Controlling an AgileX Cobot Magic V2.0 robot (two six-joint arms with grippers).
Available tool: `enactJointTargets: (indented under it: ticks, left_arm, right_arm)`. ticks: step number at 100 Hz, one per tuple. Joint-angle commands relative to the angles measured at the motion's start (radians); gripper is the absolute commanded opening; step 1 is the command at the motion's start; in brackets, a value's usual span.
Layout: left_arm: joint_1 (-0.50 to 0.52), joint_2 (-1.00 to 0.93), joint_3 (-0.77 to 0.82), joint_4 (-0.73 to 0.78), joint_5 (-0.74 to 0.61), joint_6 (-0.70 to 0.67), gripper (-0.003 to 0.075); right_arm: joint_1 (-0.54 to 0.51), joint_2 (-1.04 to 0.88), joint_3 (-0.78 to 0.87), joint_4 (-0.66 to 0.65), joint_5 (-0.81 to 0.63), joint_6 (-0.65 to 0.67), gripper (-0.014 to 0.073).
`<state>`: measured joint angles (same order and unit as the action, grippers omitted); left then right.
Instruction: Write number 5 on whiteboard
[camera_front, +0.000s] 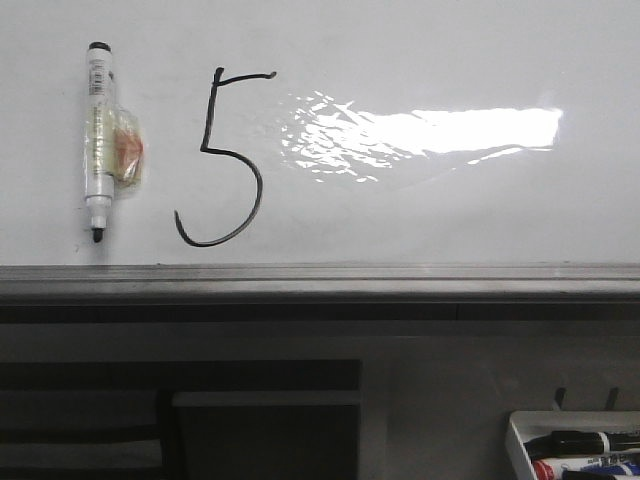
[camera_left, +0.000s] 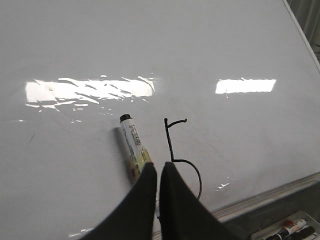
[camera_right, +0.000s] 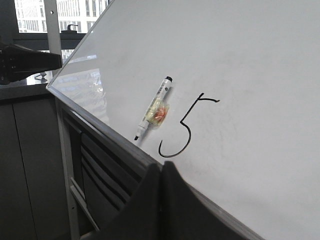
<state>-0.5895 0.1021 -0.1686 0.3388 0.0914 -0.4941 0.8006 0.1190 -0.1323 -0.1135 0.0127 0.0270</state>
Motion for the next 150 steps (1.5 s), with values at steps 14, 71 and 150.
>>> enactJointTargets:
  ticks: [14,71,150]
  left_arm:
    - [0.007,0.01,-0.027,-0.125,-0.029,0.096,-0.002]
    - [0.589,-0.119,0.159,-0.407,0.1,0.378,-0.002]
    - [0.635,-0.137,0.19,-0.391,0.2,0.368,-0.002]
  right_arm:
    - [-0.006,0.008,-0.029,-0.014,-0.084,-0.004,-0.0061]
    - [-0.006,0.008,-0.029,-0.014,-0.084,-0.004,-0.0061]
    - [-0.006,0.008,-0.029,-0.014,-0.084,-0.004,-0.0061]
